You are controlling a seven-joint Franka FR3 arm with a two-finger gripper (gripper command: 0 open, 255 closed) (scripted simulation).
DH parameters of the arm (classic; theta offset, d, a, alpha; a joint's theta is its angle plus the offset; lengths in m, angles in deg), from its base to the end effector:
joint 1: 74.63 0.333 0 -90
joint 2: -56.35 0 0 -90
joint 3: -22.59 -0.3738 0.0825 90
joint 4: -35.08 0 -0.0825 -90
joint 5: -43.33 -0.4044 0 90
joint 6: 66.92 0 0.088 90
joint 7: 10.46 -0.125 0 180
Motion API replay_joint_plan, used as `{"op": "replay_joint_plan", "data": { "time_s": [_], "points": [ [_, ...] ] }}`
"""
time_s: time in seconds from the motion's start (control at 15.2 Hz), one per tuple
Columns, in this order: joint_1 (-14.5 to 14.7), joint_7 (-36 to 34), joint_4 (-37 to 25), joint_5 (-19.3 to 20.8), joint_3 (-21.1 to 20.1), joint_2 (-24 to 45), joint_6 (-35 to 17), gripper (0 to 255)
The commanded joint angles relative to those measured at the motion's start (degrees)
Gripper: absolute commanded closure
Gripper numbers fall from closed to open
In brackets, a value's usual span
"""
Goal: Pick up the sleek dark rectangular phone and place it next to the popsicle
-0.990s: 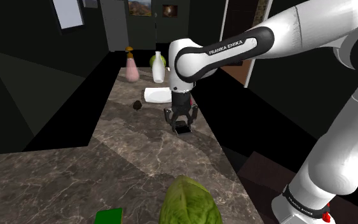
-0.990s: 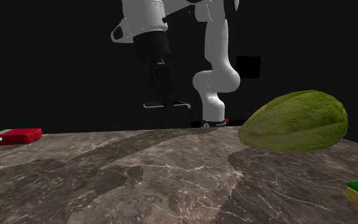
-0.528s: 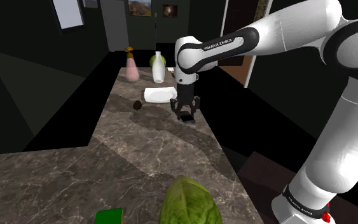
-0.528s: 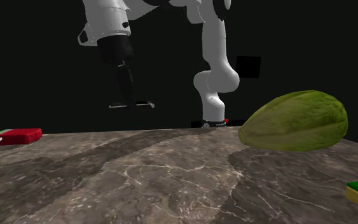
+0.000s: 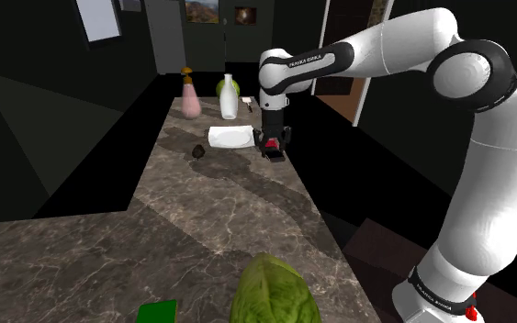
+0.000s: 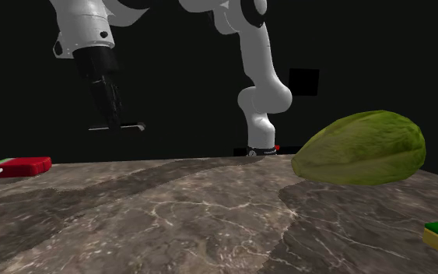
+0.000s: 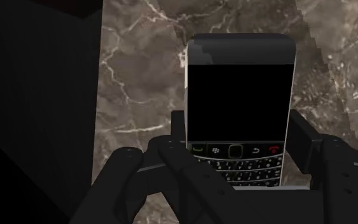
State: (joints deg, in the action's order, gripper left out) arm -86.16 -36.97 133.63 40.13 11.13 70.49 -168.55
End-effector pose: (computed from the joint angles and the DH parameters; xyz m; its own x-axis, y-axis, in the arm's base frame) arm 0.6381 -0.0048 0.4592 0.8662 -0.4521 -0.2127 -0.4638 -0.8859 -0.0057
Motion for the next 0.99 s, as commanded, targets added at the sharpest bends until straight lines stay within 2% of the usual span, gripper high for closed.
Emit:
{"op": "replay_joint_plan", "data": {
  "time_s": [0.0,0.4,0.46,0.53,0.92],
  "points": [
    [-1.08,1.86,-3.98,0.73,0.93,2.81,1.35,255],
    [-3.73,6.52,-18.72,2.46,3.13,12.57,6.74,255],
    [-4.13,7.25,-21.76,2.72,3.45,14.50,7.91,255],
    [-4.79,8.56,-27.85,3.16,4.00,18.31,10.28,255],
    [-4.89,8.73,-23.89,3.21,4.06,18.73,5.91,255]
  ]
}}
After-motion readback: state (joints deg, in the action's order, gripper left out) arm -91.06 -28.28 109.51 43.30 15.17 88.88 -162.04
